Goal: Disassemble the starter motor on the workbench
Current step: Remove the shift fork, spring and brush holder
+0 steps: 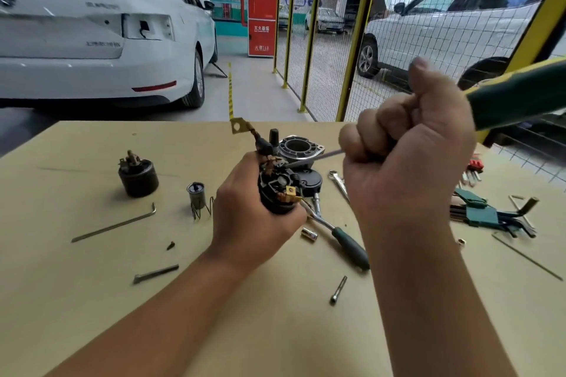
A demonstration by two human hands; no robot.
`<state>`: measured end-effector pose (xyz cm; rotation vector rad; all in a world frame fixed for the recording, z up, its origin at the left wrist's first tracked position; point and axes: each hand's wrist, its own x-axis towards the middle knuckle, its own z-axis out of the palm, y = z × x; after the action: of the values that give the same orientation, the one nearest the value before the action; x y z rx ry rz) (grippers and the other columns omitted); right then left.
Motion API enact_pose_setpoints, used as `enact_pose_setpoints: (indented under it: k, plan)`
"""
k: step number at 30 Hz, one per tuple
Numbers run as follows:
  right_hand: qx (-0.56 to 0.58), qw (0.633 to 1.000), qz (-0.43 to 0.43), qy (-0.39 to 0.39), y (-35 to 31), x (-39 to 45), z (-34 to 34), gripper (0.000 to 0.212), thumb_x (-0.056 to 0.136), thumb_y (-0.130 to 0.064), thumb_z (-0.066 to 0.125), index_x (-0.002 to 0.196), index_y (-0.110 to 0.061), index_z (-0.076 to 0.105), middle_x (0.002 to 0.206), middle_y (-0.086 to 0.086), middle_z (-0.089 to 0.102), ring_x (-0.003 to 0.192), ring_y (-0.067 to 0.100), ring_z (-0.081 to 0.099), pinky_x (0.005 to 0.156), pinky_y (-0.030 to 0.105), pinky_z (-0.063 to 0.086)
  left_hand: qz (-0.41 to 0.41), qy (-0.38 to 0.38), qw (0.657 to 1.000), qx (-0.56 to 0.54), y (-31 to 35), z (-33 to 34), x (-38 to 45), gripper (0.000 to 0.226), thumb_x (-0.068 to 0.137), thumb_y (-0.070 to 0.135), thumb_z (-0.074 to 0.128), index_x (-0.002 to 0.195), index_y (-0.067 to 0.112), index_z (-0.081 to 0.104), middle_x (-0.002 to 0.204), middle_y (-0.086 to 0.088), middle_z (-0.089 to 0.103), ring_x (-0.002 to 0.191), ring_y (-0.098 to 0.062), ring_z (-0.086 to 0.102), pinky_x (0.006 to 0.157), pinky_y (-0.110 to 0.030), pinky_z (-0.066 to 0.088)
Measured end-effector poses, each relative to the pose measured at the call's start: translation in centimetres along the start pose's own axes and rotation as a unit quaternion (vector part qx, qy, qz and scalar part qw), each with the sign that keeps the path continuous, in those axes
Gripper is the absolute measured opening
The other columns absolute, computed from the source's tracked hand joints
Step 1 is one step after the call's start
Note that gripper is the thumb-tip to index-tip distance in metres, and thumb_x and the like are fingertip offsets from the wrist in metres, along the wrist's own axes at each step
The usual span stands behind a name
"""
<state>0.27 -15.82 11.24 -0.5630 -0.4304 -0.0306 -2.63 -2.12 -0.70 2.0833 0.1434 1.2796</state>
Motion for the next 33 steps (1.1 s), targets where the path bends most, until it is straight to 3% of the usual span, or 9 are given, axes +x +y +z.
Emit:
enact_pose_setpoints:
  k: [4, 9, 15, 19, 23, 33]
  plan:
    - [0.004, 1.0, -0.003, -0.004, -0.3, 0.5, 0.5, 0.04, 0.09, -0.012, 0.062, 0.059, -0.023, 0.038, 0.051, -0.004, 0.02, 0.041, 0.014, 0.014, 0.045, 0.023, 0.019, -0.004, 0.007, 1.0, -0.011, -0.1, -0.1, 0.6, 0.047, 0.059, 0.036, 0.077, 0.1, 0.03, 0.054, 0.084, 0.014, 0.062, 0.074, -0.007, 0.061, 0.065, -0.01, 0.044]
    - [-0.007, 1.0, 0.014, -0.009, 0.0, 0.8, 1.2, 0.042, 0.09, -0.012, 0.061, 0.059, -0.023, 0.035, 0.049, -0.004, 0.022, 0.042, 0.014, 0.013, 0.045, 0.023, 0.019, 0.013, 0.015, 1.0, -0.004, -0.4, -0.5, 1.0, 0.053, 0.059, 0.033, 0.08, 0.106, 0.031, 0.055, 0.087, 0.014, 0.064, 0.077, -0.008, 0.064, 0.068, -0.015, 0.05]
    - [-0.006, 0.999, 0.026, -0.035, -0.3, 1.2, 1.9, 0.044, 0.09, -0.013, 0.059, 0.05, -0.023, 0.045, 0.05, -0.005, 0.019, 0.041, 0.014, 0.012, 0.046, 0.021, 0.018, -0.012, 0.023, 1.0, -0.018, -0.1, -0.8, 1.3, 0.05, 0.059, 0.029, 0.081, 0.103, 0.027, 0.058, 0.088, 0.011, 0.068, 0.079, -0.011, 0.068, 0.07, -0.031, 0.057]
    - [-0.026, 0.997, 0.046, -0.056, 0.2, 1.3, 2.4, 0.049, 0.09, -0.012, 0.06, 0.052, -0.024, 0.032, 0.047, -0.005, 0.019, 0.038, 0.014, 0.011, 0.046, 0.019, 0.018, -0.017, 0.015, 1.0, -0.008, -0.3, -1.1, 1.3, 0.049, 0.058, 0.029, 0.081, 0.102, 0.02, 0.06, 0.086, 0.009, 0.067, 0.078, -0.015, 0.068, 0.069, -0.036, 0.058]
    - [-0.046, 0.994, 0.066, -0.08, 0.4, 1.8, 2.9, 0.05, 0.091, -0.012, 0.06, 0.052, -0.025, 0.033, 0.047, -0.006, 0.02, 0.039, 0.013, 0.011, 0.047, 0.019, 0.018, -0.019, 0.007, 1.0, 0.004, -0.4, -1.4, 1.5, 0.049, 0.06, 0.027, 0.08, 0.103, 0.015, 0.061, 0.085, 0.004, 0.067, 0.077, -0.021, 0.068, 0.068, -0.041, 0.058]
    - [-0.101, 0.979, 0.122, -0.131, 1.8, 4.4, 5.1, 0.043, 0.091, -0.006, 0.06, 0.063, -0.024, 0.033, 0.05, -0.005, 0.019, 0.042, 0.013, 0.009, 0.045, 0.018, 0.019, -0.092, -0.011, 0.996, -0.017, 0.0, -1.9, 2.1, 0.048, 0.055, 0.028, 0.081, 0.097, 0.02, 0.061, 0.081, 0.008, 0.069, 0.074, -0.016, 0.069, 0.067, -0.037, 0.06]
